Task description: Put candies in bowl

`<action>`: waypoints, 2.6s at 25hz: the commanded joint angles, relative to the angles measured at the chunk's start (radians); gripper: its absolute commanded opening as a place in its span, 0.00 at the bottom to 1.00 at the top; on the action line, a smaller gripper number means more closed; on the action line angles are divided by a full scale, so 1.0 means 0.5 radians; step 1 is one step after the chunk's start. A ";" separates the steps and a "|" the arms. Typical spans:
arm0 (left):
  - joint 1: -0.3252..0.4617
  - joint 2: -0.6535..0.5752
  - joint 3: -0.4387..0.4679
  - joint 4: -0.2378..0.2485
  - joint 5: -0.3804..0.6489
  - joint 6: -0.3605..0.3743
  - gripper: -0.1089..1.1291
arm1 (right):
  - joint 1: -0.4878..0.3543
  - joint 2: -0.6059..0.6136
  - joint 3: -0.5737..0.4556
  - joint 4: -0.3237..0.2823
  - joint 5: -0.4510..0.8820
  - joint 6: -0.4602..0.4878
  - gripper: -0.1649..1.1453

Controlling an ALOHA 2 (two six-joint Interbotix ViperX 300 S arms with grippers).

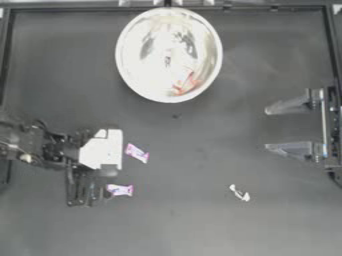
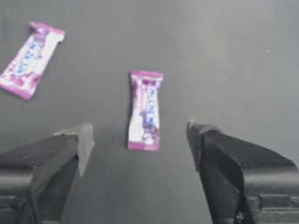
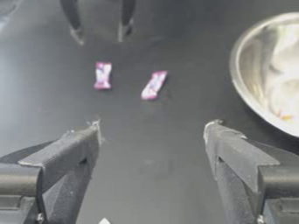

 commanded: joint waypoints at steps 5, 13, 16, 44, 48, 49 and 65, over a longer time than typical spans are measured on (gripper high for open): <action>-0.067 0.141 -0.117 0.245 -0.003 -0.221 0.86 | -0.003 0.006 -0.012 0.018 -0.049 0.012 0.88; -0.138 0.233 -0.160 0.298 -0.003 -0.322 0.86 | -0.006 0.006 0.009 0.021 -0.086 0.015 0.88; -0.160 0.282 -0.193 0.298 0.000 -0.322 0.86 | -0.003 0.009 0.009 0.025 -0.089 0.015 0.88; -0.166 0.476 -0.242 0.515 0.089 -0.528 0.64 | -0.003 0.006 0.003 0.034 -0.132 0.015 0.88; -0.169 0.482 -0.242 0.509 0.086 -0.531 0.55 | -0.003 0.009 0.000 0.034 -0.132 0.015 0.88; -0.169 0.488 -0.242 0.506 0.083 -0.531 0.54 | -0.003 0.006 0.000 0.031 -0.132 0.015 0.87; -0.196 0.365 -0.291 0.500 0.080 -0.506 0.39 | -0.003 0.006 0.000 0.031 -0.135 0.015 0.87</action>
